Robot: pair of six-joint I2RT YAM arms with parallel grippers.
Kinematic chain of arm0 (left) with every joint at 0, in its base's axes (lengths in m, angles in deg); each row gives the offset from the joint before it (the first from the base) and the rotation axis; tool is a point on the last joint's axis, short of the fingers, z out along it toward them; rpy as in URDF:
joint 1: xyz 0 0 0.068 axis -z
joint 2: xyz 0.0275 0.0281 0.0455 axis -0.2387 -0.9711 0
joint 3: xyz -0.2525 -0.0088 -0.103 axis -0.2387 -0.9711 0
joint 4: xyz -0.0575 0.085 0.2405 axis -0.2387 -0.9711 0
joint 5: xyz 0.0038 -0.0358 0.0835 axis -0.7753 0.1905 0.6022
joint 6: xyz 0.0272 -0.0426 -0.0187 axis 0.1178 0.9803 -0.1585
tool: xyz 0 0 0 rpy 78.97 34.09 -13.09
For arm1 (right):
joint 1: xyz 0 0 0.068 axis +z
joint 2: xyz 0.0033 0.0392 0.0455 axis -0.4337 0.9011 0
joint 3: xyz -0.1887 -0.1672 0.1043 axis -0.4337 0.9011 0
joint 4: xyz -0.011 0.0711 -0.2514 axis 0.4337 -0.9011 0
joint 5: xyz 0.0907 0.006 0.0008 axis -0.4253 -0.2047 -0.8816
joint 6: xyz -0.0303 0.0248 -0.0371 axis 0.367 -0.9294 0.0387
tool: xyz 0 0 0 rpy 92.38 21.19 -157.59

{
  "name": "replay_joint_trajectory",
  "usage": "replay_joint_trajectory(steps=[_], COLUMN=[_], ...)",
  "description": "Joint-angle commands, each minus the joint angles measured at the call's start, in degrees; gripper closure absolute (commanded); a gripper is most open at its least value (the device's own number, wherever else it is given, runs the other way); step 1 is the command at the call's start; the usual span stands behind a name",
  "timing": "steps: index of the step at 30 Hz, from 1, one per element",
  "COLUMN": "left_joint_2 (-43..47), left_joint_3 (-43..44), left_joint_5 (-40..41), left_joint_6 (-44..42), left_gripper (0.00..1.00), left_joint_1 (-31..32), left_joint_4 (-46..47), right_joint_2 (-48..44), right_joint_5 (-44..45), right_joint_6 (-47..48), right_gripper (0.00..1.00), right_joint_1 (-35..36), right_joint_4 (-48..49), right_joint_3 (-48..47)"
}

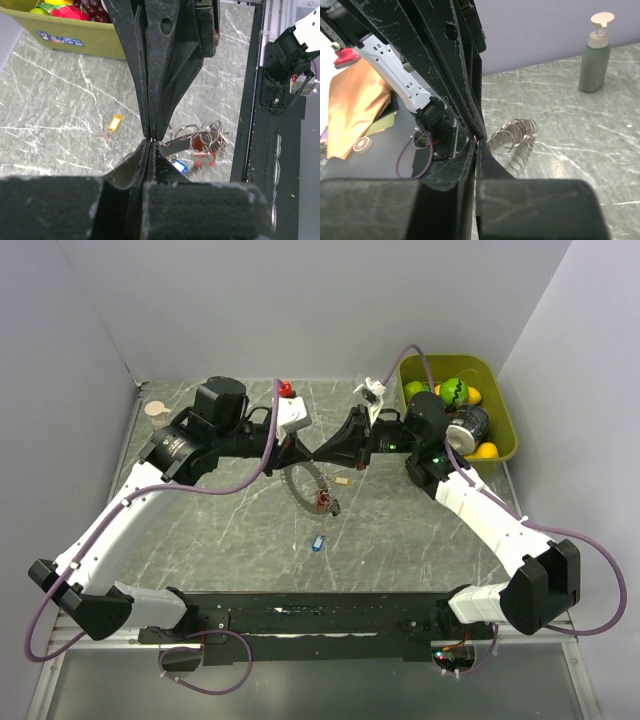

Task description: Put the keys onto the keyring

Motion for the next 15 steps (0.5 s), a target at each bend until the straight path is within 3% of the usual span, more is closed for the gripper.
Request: replay_joint_trajectory(steps=[1,12,15], left_joint_2=[3.39,7.60,10.59], left_joint_3=[-0.33,-6.57,-11.31], left_joint_5=[-0.68,3.87,8.43], left_joint_6=[0.97,5.53,10.45], left_gripper=[0.99,0.98,0.82], left_joint_1=[0.42,0.34,0.25], left_joint_4=[7.41,17.24,24.97], right_joint_2=[0.10,-2.96,-4.63], right_joint_5=[-1.34,1.47,3.23], right_joint_6=[1.33,-1.73,-5.85], right_gripper=[1.00,1.00,1.00], right_joint_1=[0.36,0.36,0.09], right_joint_4=[-0.92,3.64,9.96], right_joint_3=[-1.92,-0.17,2.47])
